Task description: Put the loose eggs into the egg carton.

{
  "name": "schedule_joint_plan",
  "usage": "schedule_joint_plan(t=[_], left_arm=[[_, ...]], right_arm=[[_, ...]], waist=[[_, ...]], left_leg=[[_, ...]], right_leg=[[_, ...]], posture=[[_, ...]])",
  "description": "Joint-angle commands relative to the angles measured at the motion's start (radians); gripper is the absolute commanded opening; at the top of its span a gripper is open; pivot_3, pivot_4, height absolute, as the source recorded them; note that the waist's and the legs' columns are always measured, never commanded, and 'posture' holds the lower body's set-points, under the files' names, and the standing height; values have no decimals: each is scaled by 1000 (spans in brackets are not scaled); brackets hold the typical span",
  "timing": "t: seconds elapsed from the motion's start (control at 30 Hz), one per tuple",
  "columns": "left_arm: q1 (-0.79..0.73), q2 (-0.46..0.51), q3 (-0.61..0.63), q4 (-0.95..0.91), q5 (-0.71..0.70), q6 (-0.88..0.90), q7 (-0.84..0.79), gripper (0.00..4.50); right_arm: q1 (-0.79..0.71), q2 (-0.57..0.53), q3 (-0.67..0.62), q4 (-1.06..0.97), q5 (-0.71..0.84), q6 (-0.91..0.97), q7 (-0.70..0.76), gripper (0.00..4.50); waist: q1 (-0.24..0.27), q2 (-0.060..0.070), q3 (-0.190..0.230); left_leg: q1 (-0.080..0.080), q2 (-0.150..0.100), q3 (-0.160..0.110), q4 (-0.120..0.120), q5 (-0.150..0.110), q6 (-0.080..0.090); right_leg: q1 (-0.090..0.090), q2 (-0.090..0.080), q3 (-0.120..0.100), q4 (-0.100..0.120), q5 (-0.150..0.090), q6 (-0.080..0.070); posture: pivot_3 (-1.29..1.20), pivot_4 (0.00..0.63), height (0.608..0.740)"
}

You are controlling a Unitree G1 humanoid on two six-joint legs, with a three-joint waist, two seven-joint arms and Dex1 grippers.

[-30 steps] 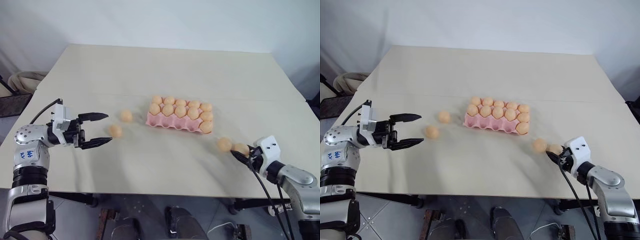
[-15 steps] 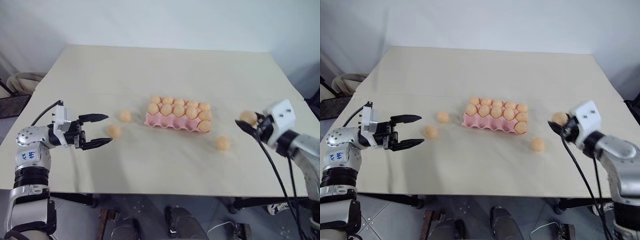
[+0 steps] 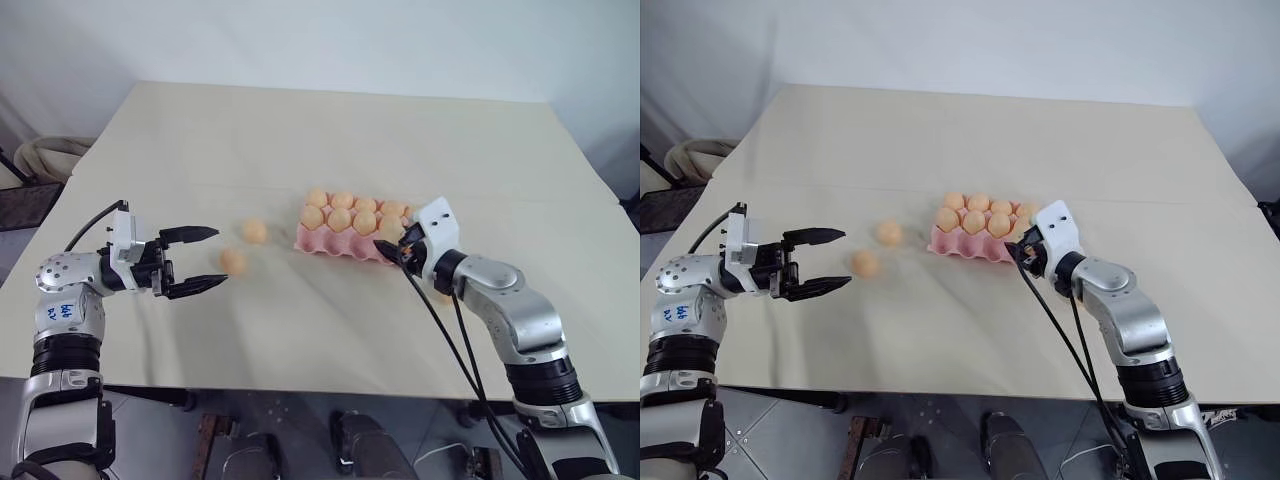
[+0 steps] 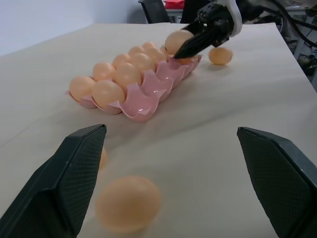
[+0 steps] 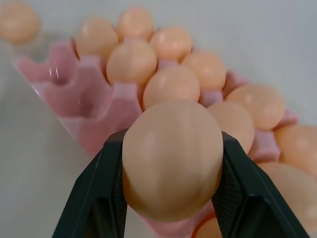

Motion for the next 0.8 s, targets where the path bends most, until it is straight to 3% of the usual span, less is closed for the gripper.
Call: schedule_joint_plan(t=[0.03, 0.17, 0.43, 0.63, 0.8], left_arm=[[17, 15, 28, -55, -24, -8, 8, 4500], [24, 15, 32, -65, -24, -8, 17, 4500], [3, 9, 25, -45, -17, -14, 22, 4500], [-28, -3, 14, -14, -6, -25, 26, 4500], [-45, -12, 9, 4, -1, -35, 26, 4500]], right_arm=[[-14, -1, 9, 6, -41, -46, -2, 1793], [-18, 4, 14, 41, -79, -85, -11, 1793], [-21, 1, -14, -55, -21, -51, 49, 4445], [-20, -59, -81, -160, 43, 0, 103, 4477], [94, -219, -269, -292, 187, 41, 245, 4477]], waist=[[-1, 0, 0], [-4, 0, 0], [-5, 0, 0], [-1, 0, 0], [7, 0, 0]], left_leg=[[-1, 0, 0, 1, 0, 0], [0, 0, 0, 1, 2, -2], [1, 0, 0, 2, 3, -2], [1, 0, -1, 3, 3, -1], [0, 0, -1, 3, 2, 0]], right_leg=[[-2, 0, 0, 2, 0, 0], [-2, 1, 1, 5, 0, 0], [-2, 0, 1, 9, 0, 0], [-3, 0, 1, 9, 0, 0], [-2, 0, 0, 7, 0, 0]], posture=[[0, 150, 740], [0, 150, 740], [0, 150, 740], [0, 150, 740], [0, 150, 740]])
